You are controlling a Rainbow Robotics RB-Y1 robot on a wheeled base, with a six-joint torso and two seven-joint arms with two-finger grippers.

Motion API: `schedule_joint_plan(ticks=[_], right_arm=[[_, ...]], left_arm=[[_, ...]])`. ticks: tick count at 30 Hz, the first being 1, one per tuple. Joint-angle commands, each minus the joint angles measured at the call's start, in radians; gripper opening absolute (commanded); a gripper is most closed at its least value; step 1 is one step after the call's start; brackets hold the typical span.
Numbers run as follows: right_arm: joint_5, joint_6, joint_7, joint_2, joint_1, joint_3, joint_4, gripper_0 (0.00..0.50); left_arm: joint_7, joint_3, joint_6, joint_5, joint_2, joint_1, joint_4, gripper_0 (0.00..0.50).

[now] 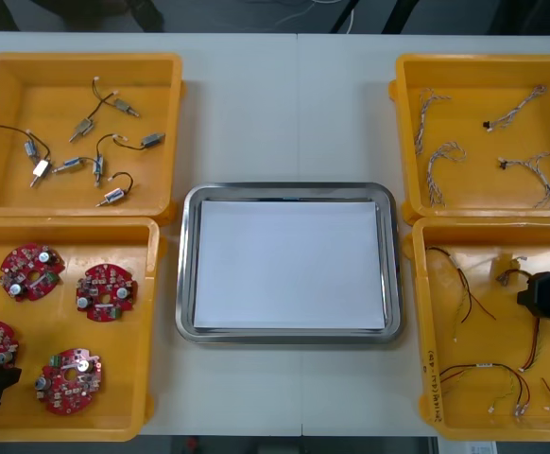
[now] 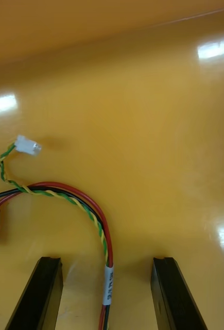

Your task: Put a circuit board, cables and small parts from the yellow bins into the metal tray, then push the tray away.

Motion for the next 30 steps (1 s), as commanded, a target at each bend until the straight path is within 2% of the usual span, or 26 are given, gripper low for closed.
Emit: schedule_joint_plan(ticks=[1,21,22,23,24,25,26,27,29,30], right_arm=[[0.010,-0.013,-0.021,0.021,0.023,0.012,-0.010,0.500],[0.004,-0.034,-0.022,0.021,0.035,0.020,-0.010,0.500],[0.004,-0.036,-0.024,0.021,0.035,0.020,-0.010,0.455],[0.001,-0.039,-0.024,0.021,0.037,0.020,-0.010,0.455],[0.001,-0.040,-0.024,0.021,0.038,0.020,-0.010,0.208],[0.001,-0.042,-0.024,0.021,0.038,0.020,-0.010,0.208],[0.001,-0.044,-0.024,0.021,0.041,0.018,-0.012,0.015],[0.001,-0.042,-0.026,0.021,0.041,0.020,-0.010,0.015],[0.001,-0.044,-0.024,0.021,0.041,0.020,-0.010,0.000],[-0.001,-0.042,-0.026,0.021,0.041,0.020,-0.012,0.000]], left_arm=[[-0.131,-0.018,-0.014,-0.010,0.042,-0.011,0.004,0.500],[-0.128,-0.046,-0.025,-0.024,0.045,-0.023,0.022,0.500],[-0.128,-0.047,-0.026,-0.026,0.044,-0.025,0.024,0.500],[-0.128,-0.049,-0.029,-0.026,0.045,-0.029,0.028,0.500],[-0.128,-0.052,-0.029,-0.026,0.045,-0.032,0.031,0.500],[-0.128,-0.052,-0.029,-0.027,0.045,-0.035,0.033,0.500],[-0.128,-0.052,-0.029,-0.027,0.044,-0.035,0.033,0.500],[-0.128,-0.052,-0.029,-0.027,0.045,-0.035,0.033,0.451],[-0.128,-0.052,-0.029,-0.027,0.044,-0.035,0.033,0.322],[-0.128,-0.052,-0.029,-0.029,0.044,-0.035,0.033,0.099]])
